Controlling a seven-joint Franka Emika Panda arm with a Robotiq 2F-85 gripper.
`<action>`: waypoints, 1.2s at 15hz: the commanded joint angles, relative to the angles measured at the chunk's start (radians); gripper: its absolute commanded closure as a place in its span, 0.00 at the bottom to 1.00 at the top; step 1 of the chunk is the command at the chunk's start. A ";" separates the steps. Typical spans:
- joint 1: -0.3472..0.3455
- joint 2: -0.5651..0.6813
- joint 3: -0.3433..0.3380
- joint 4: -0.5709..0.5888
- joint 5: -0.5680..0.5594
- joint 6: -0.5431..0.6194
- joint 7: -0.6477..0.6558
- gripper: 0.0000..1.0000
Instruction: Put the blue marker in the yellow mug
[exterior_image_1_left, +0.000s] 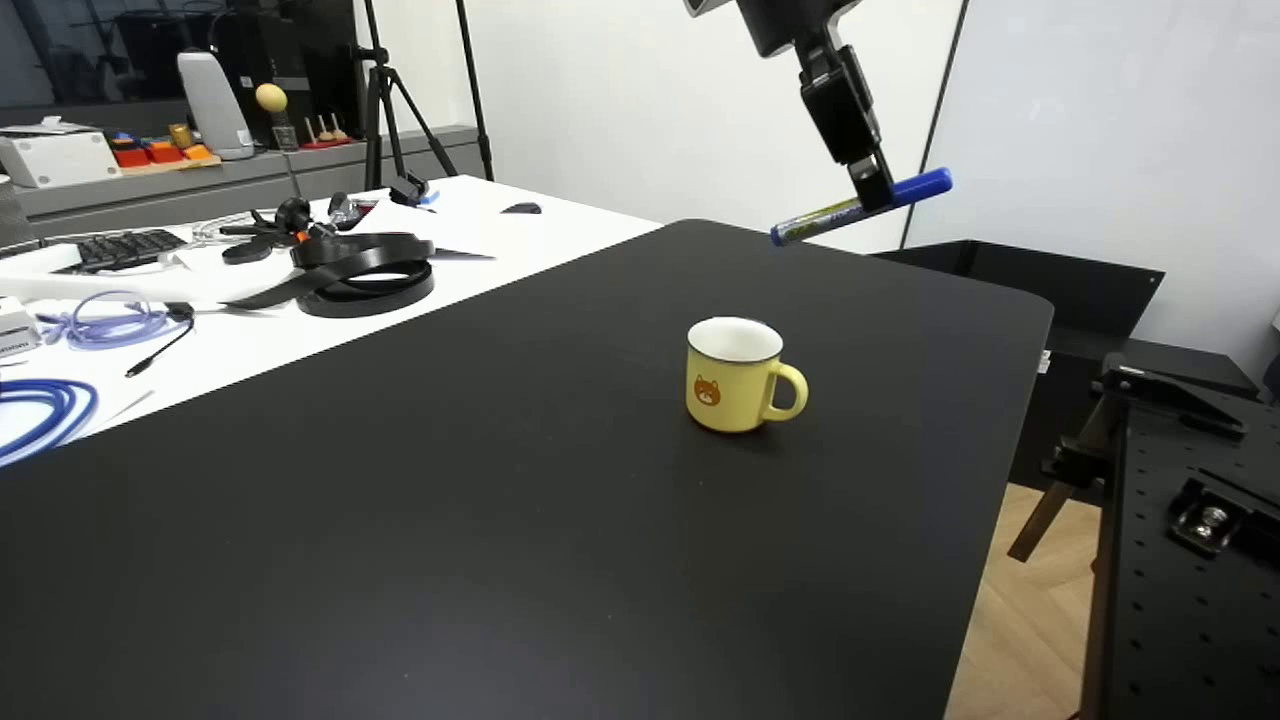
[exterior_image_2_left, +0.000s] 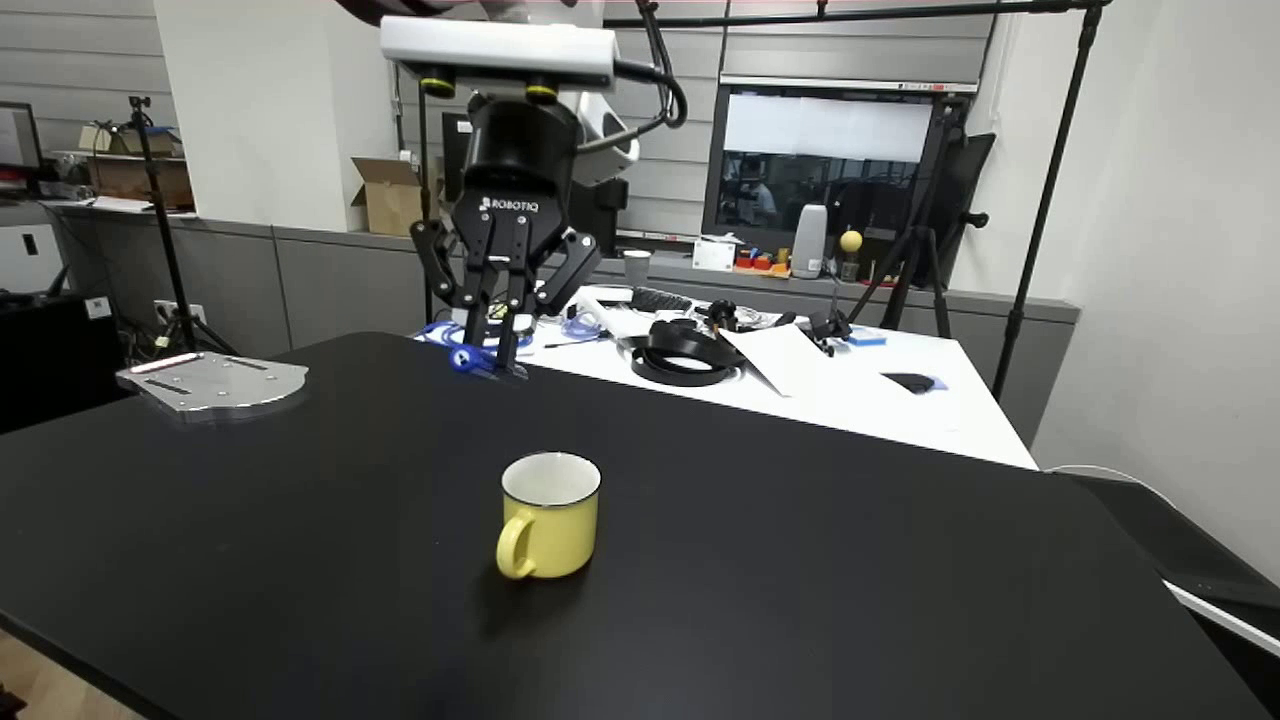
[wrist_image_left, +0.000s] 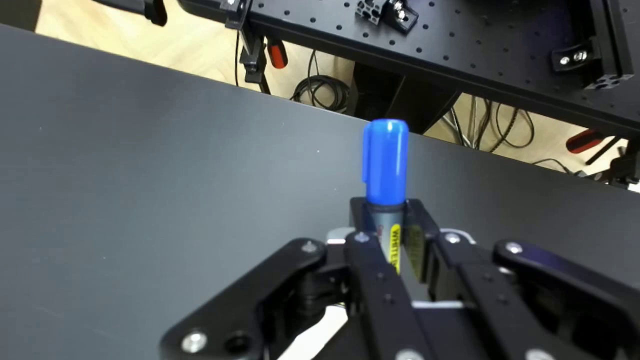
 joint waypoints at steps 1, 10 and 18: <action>-0.003 0.103 0.006 0.075 0.004 0.018 -0.052 0.95; -0.024 0.302 0.003 0.222 -0.005 0.007 -0.064 0.95; -0.040 0.393 0.005 0.291 0.000 -0.020 -0.056 0.95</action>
